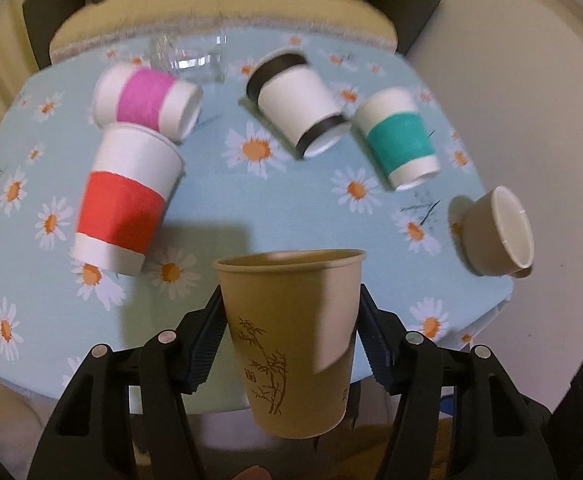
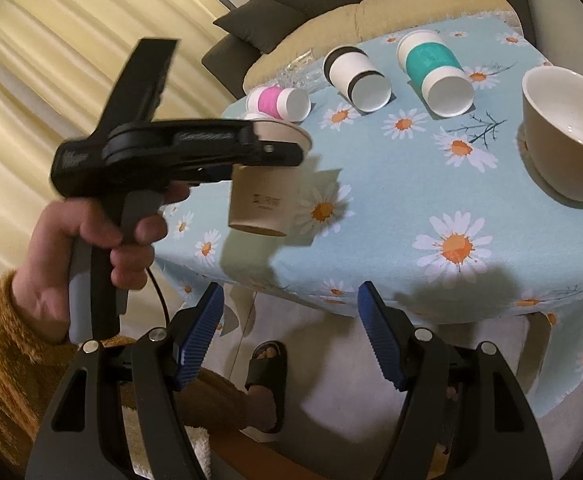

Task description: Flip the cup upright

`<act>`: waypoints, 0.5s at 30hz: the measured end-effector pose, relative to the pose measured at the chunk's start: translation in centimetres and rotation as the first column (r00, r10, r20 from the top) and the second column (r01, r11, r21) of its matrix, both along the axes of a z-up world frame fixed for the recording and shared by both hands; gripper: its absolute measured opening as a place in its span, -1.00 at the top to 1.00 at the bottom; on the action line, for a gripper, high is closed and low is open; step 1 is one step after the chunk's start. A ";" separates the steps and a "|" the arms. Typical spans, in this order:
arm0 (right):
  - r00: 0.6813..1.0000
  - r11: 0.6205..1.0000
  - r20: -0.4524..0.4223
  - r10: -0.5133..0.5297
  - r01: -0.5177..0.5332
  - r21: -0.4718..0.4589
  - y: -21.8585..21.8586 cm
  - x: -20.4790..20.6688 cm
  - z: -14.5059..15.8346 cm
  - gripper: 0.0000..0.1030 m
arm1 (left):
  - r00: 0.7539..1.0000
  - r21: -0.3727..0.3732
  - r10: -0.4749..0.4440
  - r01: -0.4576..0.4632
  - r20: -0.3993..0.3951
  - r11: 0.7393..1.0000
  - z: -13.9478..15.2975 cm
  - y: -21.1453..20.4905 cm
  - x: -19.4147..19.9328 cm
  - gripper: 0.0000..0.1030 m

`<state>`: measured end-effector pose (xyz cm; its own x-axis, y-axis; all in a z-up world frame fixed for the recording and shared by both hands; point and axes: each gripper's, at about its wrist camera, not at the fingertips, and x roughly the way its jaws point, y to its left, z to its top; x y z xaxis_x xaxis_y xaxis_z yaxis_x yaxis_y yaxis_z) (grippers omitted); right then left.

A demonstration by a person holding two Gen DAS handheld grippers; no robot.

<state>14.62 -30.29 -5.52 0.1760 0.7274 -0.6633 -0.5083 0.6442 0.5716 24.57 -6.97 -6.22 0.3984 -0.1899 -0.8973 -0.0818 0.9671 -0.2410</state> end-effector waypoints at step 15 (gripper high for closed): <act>0.988 0.997 0.151 -0.020 0.031 -0.069 -0.2 -0.5 1.5 -0.34 | 0.840 0.023 -0.002 -0.013 0.542 1.000 3.4 -0.5 -7.9 -0.17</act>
